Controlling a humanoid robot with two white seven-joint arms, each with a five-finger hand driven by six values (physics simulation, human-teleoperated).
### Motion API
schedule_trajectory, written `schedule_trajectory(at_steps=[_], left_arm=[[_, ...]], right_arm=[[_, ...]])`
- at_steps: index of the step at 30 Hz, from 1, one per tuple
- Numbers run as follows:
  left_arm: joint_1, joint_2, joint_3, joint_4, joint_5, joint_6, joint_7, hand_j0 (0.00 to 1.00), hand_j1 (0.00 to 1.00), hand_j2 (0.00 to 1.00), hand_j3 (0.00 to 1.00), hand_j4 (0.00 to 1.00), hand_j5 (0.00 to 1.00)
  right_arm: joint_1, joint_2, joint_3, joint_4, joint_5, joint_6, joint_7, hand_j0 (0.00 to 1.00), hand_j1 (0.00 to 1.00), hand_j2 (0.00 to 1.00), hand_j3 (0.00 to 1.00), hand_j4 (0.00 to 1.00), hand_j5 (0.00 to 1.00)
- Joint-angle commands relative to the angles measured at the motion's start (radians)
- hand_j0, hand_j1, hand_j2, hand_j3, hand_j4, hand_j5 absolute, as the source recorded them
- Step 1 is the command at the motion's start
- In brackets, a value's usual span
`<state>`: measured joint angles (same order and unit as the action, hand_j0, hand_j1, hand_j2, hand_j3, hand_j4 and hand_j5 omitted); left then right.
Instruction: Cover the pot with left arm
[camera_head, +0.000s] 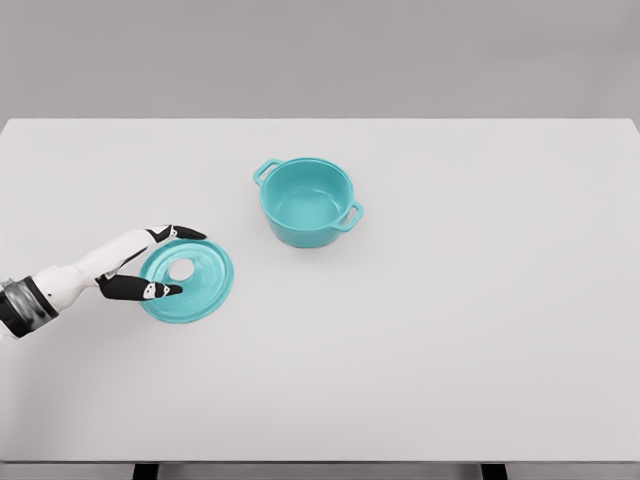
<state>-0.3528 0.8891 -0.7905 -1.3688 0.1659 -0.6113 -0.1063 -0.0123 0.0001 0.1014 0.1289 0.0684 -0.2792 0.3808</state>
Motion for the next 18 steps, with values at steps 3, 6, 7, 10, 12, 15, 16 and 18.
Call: schedule_trajectory(at_steps=[3, 6, 7, 10, 12, 15, 16, 18], left_arm=[[0.0, 0.001, 0.0, -0.001, 0.006, 0.0, 0.0, 0.81, 0.81, 0.81, 0.81, 0.81, 0.81], [0.0, 0.001, 0.0, -0.001, 0.006, 0.0, 0.0, 0.8, 0.8, 0.8, 0.8, 0.8, 0.8], [0.0, 0.001, 0.0, -0.001, 0.006, 0.0, 0.0, 0.8, 0.8, 0.8, 0.8, 0.8, 0.8], [0.0, -0.001, 0.0, 0.0, 0.006, 0.0, 0.0, 0.8, 0.8, 0.8, 0.8, 0.8, 0.8], [0.002, -0.018, -0.001, 0.0, 0.004, 0.0, 0.0, 0.8, 0.8, 0.8, 0.8, 0.8, 0.8], [0.003, -0.018, -0.001, 0.0, 0.003, 0.0, 0.0, 0.8, 0.8, 0.8, 0.8, 0.8, 0.8], [0.003, -0.018, -0.001, 0.002, 0.003, 0.0, 0.0, 0.8, 0.8, 0.8, 0.8, 0.8, 0.8], [0.003, -0.019, -0.001, 0.0, 0.004, 0.0, 0.0, 0.8, 0.8, 0.8, 0.8, 0.8, 0.8]], right_arm=[[0.0, 0.0, 0.0, 0.0, 0.001, 0.0, 0.0, 1.0, 1.0, 1.0, 1.0, 1.0, 1.0], [0.0, 0.0, 0.0, 0.0, 0.001, 0.0, 0.0, 1.0, 1.0, 1.0, 1.0, 1.0, 1.0], [0.0, 0.0, 0.0, 0.0, 0.001, 0.0, 0.001, 1.0, 1.0, 1.0, 1.0, 1.0, 1.0], [0.0, 0.0, 0.0, 0.0, 0.001, 0.0, 0.001, 1.0, 1.0, 1.0, 1.0, 1.0, 1.0], [0.0, 0.0, 0.0, 0.0, 0.001, 0.0, 0.001, 1.0, 1.0, 1.0, 1.0, 1.0, 1.0], [0.0, 0.0, 0.0, 0.0, 0.001, -0.002, 0.0, 1.0, 1.0, 1.0, 1.0, 1.0, 1.0], [0.0, 0.0, 0.0, 0.0, 0.001, 0.0, 0.0, 1.0, 1.0, 1.0, 1.0, 1.0, 1.0], [0.0, 0.0, 0.0, 0.0, 0.001, 0.0, 0.0, 1.0, 1.0, 1.0, 1.0, 1.0, 1.0]])
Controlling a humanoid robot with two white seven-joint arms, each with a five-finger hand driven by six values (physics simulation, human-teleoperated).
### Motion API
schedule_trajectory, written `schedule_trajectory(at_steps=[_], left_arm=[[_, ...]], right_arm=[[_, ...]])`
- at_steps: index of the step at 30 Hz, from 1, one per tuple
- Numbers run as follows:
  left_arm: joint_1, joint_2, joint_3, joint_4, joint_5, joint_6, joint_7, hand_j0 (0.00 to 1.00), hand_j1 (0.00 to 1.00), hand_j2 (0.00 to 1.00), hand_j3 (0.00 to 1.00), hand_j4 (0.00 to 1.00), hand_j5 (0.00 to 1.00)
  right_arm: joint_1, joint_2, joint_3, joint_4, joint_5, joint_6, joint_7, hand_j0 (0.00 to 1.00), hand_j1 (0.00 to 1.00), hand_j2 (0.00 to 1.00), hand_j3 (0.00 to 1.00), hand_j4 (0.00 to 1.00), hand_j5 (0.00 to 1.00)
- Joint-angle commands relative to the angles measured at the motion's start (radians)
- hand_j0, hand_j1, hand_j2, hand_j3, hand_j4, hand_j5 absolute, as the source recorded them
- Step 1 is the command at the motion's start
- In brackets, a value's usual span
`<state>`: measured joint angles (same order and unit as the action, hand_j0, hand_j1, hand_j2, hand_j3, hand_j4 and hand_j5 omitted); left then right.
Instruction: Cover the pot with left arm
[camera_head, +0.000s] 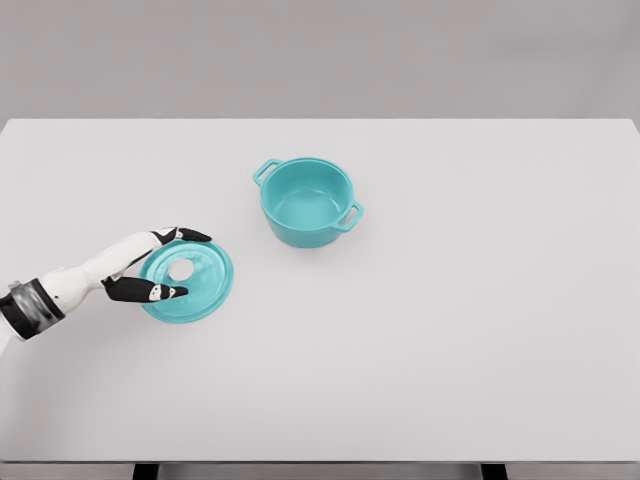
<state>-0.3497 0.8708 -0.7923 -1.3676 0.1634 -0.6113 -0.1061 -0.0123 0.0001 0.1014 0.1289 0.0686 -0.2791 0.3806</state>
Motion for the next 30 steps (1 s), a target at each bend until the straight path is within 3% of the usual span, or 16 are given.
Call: schedule_trajectory(at_steps=[1, 20, 25, 27, 30], left_arm=[[0.001, -0.001, 0.001, -0.001, 0.005, 0.0, 0.0, 0.8, 0.8, 0.8, 0.8, 0.8, 0.8], [0.0, -0.016, 0.002, 0.036, 0.005, 0.0, 0.0, 0.79, 0.79, 0.79, 0.79, 0.79, 0.79], [0.0, -0.016, -0.001, 0.038, 0.005, 0.0, 0.0, 0.71, 0.71, 0.71, 0.71, 0.71, 0.71], [0.0, -0.016, -0.001, 0.036, 0.004, 0.0, 0.0, 0.64, 0.64, 0.64, 0.64, 0.64, 0.64], [0.0, -0.016, -0.002, 0.039, 0.001, 0.0, -0.001, 0.64, 0.64, 0.64, 0.64, 0.64, 0.64]], right_arm=[[0.0, 0.0, 0.0, 0.0, 0.0, 0.0, 0.001, 1.0, 1.0, 1.0, 1.0, 1.0, 1.0], [0.0, 0.0, 0.0, 0.0, 0.0, -0.002, 0.0, 1.0, 1.0, 1.0, 1.0, 1.0, 1.0], [0.0, 0.0, 0.0, 0.0, 0.0, 0.0, 0.001, 1.0, 1.0, 1.0, 1.0, 1.0, 1.0], [0.0, 0.0, 0.0, 0.0, 0.0, 0.0, 0.001, 1.0, 1.0, 1.0, 1.0, 1.0, 1.0], [0.0, 0.0, 0.0, 0.0, 0.0, 0.0, 0.0, 1.0, 1.0, 1.0, 1.0, 1.0, 1.0]])
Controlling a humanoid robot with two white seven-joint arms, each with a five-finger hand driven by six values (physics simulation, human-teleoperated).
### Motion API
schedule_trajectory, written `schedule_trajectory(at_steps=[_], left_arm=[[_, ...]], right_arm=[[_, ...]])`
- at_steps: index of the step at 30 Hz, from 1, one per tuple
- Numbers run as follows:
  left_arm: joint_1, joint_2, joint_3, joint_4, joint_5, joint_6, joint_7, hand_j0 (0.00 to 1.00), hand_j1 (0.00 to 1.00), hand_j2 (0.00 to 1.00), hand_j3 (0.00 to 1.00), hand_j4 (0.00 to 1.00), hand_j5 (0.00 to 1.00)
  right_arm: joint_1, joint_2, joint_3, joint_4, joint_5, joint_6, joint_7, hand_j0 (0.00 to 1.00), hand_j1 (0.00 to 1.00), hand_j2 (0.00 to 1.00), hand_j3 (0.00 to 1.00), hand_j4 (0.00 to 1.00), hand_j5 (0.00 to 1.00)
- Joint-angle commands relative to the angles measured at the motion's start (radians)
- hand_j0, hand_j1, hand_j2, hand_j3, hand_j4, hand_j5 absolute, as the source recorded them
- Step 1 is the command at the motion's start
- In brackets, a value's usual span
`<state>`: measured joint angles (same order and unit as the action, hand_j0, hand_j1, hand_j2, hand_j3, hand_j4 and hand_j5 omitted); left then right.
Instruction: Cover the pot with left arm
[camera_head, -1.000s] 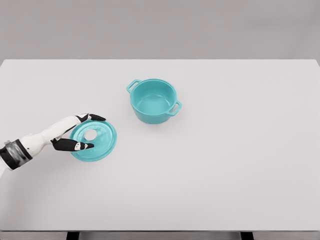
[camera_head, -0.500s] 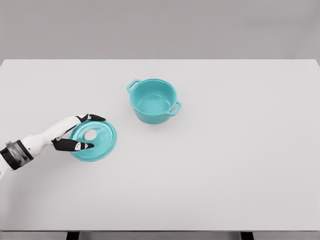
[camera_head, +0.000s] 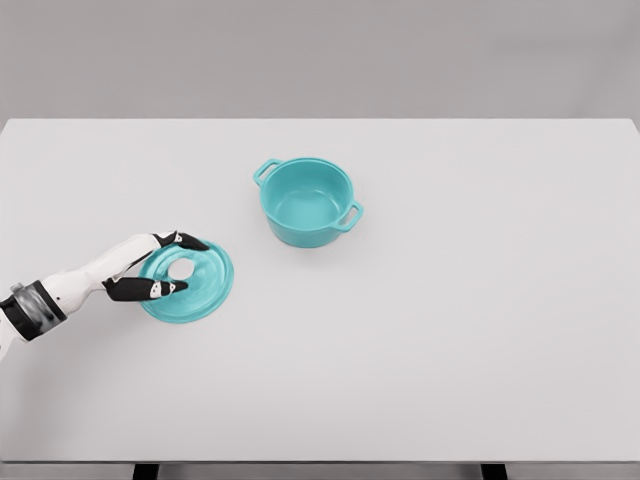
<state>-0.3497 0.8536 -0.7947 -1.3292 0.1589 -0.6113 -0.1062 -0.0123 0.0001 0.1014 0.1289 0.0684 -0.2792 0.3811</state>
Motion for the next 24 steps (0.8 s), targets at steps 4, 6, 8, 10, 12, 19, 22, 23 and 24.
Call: schedule_trajectory(at_steps=[4, 6, 8, 10, 12, 19, 22, 23, 24], left_arm=[[0.002, -0.004, -0.001, 0.012, -0.018, 0.0, 0.0, 0.63, 0.63, 0.63, 0.63, 0.63, 0.63], [0.002, -0.013, -0.003, 0.031, -0.018, 0.0, 0.0, 0.61, 0.61, 0.61, 0.61, 0.61, 0.61], [0.0, -0.013, -0.001, 0.031, -0.016, 0.0, -0.001, 0.54, 0.54, 0.54, 0.54, 0.54, 0.54], [0.002, -0.013, -0.001, 0.031, -0.016, 0.0, -0.004, 0.43, 0.43, 0.43, 0.43, 0.43, 0.43], [0.002, -0.013, 0.0, 0.031, -0.016, 0.0, -0.006, 0.41, 0.41, 0.41, 0.41, 0.41, 0.41], [-0.005, -0.013, 0.006, 0.024, -0.016, 0.0, -0.01, 0.37, 0.37, 0.37, 0.37, 0.37, 0.37], [-0.008, -0.013, 0.006, 0.021, -0.018, 0.0, -0.01, 0.37, 0.37, 0.37, 0.37, 0.37, 0.37], [-0.009, -0.013, 0.006, 0.018, -0.018, 0.0, -0.01, 0.37, 0.37, 0.37, 0.37, 0.37, 0.37], [-0.011, -0.013, 0.008, 0.007, -0.018, 0.0, -0.01, 0.37, 0.37, 0.37, 0.37, 0.37, 0.37]], right_arm=[[0.0, 0.0, 0.0, 0.0, 0.001, 0.0, 0.001, 1.0, 1.0, 1.0, 1.0, 1.0, 1.0], [0.0, 0.0, 0.0, 0.0, 0.001, 0.0, -0.001, 1.0, 1.0, 1.0, 1.0, 1.0, 1.0], [0.0, 0.0, 0.0, 0.0, 0.001, 0.0, -0.001, 1.0, 1.0, 1.0, 1.0, 1.0, 1.0], [0.0, 0.0, 0.0, 0.0, 0.001, 0.0, -0.001, 1.0, 1.0, 1.0, 1.0, 1.0, 1.0], [0.0, 0.0, 0.0, 0.0, 0.001, 0.0, 0.001, 1.0, 1.0, 1.0, 1.0, 1.0, 1.0], [0.0, 0.0, 0.0, 0.0, 0.001, 0.0, -0.001, 1.0, 1.0, 1.0, 1.0, 1.0, 1.0], [0.0, 0.0, 0.0, 0.0, 0.001, 0.0, 0.001, 1.0, 1.0, 1.0, 1.0, 1.0, 1.0], [0.0, 0.0, 0.0, 0.0, 0.001, 0.0, -0.001, 1.0, 1.0, 1.0, 1.0, 1.0, 1.0], [0.0, 0.0, 0.0, 0.0, 0.002, -0.002, 0.001, 1.0, 1.0, 1.0, 1.0, 1.0, 1.0]])
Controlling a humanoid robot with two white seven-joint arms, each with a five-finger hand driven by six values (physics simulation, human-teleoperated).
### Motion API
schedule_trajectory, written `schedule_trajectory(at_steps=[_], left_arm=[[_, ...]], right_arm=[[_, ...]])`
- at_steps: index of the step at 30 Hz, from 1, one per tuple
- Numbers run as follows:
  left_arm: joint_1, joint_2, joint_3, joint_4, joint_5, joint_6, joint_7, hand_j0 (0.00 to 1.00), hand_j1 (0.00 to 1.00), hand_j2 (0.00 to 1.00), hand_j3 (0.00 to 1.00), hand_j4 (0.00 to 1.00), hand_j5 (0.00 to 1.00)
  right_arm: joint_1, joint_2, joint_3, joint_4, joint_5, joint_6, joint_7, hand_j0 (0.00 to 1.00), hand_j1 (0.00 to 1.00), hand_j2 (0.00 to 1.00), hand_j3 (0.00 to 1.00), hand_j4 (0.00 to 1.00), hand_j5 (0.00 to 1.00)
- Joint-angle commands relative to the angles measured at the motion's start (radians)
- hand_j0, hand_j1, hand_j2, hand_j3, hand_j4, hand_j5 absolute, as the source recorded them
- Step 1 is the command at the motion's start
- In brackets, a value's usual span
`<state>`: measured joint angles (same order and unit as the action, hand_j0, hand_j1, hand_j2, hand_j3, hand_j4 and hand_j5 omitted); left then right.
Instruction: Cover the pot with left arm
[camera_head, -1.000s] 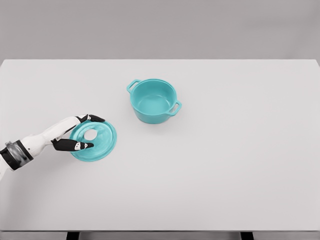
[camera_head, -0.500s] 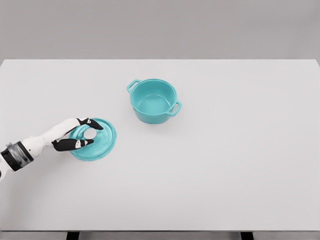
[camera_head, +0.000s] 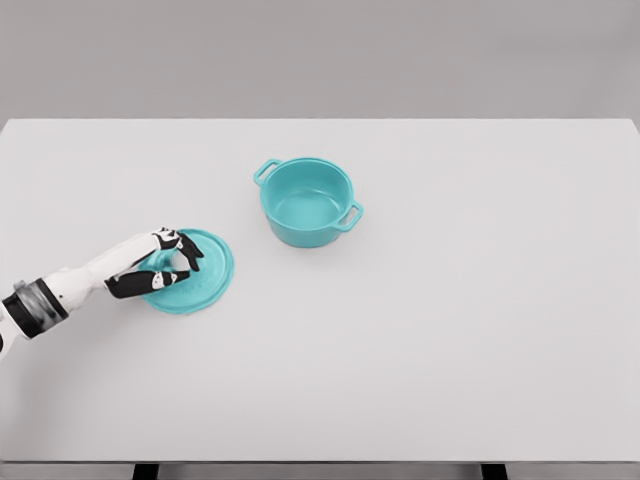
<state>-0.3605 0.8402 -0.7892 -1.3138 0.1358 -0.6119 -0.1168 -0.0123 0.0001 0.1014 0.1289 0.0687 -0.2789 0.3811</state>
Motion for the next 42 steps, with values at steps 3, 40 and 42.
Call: schedule_trajectory(at_steps=[3, 40, 42], left_arm=[[-0.021, 0.007, 0.002, -0.041, 0.005, 0.001, 0.002, 0.37, 0.37, 0.37, 0.37, 0.37, 0.37], [-0.206, -0.092, -0.051, -0.079, 0.002, 0.037, -0.001, 0.38, 0.38, 0.38, 0.38, 0.38, 0.38], [-0.21, -0.108, -0.051, -0.07, -0.025, 0.041, -0.001, 0.38, 0.38, 0.38, 0.38, 0.38, 0.38]], right_arm=[[0.0, 0.0, 0.0, 0.0, 0.0, -0.002, 0.001, 1.0, 1.0, 1.0, 1.0, 1.0, 1.0], [0.0, 0.0, 0.0, 0.0, 0.0, -0.002, 0.001, 1.0, 1.0, 1.0, 1.0, 1.0, 1.0], [0.0, 0.0, 0.0, 0.0, 0.0, 0.0, 0.001, 1.0, 1.0, 1.0, 1.0, 1.0, 1.0]])
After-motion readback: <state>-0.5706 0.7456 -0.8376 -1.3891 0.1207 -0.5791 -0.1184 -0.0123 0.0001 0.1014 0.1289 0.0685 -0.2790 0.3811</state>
